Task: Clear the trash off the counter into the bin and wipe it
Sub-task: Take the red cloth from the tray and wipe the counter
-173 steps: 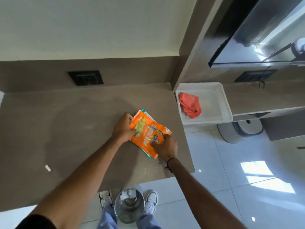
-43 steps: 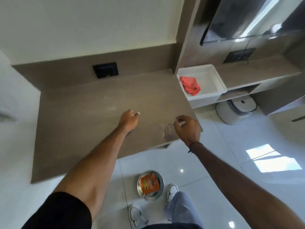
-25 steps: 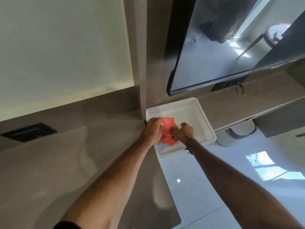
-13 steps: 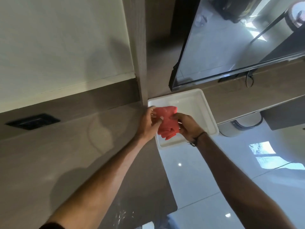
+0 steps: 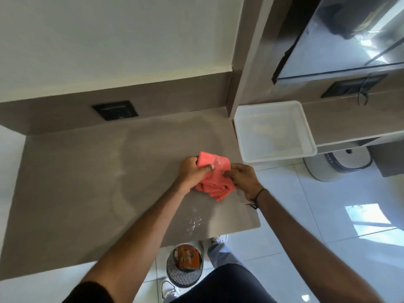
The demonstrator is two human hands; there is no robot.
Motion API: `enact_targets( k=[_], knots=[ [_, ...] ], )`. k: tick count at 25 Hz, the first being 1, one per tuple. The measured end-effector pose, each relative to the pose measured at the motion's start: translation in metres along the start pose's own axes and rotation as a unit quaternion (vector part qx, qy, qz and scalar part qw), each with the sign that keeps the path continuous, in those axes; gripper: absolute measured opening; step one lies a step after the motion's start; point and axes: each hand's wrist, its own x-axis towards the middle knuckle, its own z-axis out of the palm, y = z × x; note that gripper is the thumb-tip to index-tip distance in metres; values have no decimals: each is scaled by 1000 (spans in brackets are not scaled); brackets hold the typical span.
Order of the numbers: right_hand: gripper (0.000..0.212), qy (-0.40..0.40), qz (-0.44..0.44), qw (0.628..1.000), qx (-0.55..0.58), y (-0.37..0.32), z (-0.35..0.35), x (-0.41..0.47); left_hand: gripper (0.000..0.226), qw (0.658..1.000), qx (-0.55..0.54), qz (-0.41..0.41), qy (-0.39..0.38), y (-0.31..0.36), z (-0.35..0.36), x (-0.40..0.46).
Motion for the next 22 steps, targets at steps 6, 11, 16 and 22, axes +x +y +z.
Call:
enact_targets(
  k=[6, 11, 16, 22],
  knots=[
    [24, 253, -121, 952, -121, 42, 34, -106, 52, 986, 135, 96, 37, -51, -28, -70],
    [8, 281, -186, 929, -149, 130, 98, -187, 26, 987, 10, 155, 49, -143, -48, -163],
    [6, 184, -124, 956, -191, 223, 150, -205, 11, 996, -10, 73, -46, -239, -44, -229],
    [39, 82, 101, 944, -303, 376, 173, -119, 13, 985, 56, -130, -96, -410, 21, -210]
  ],
)
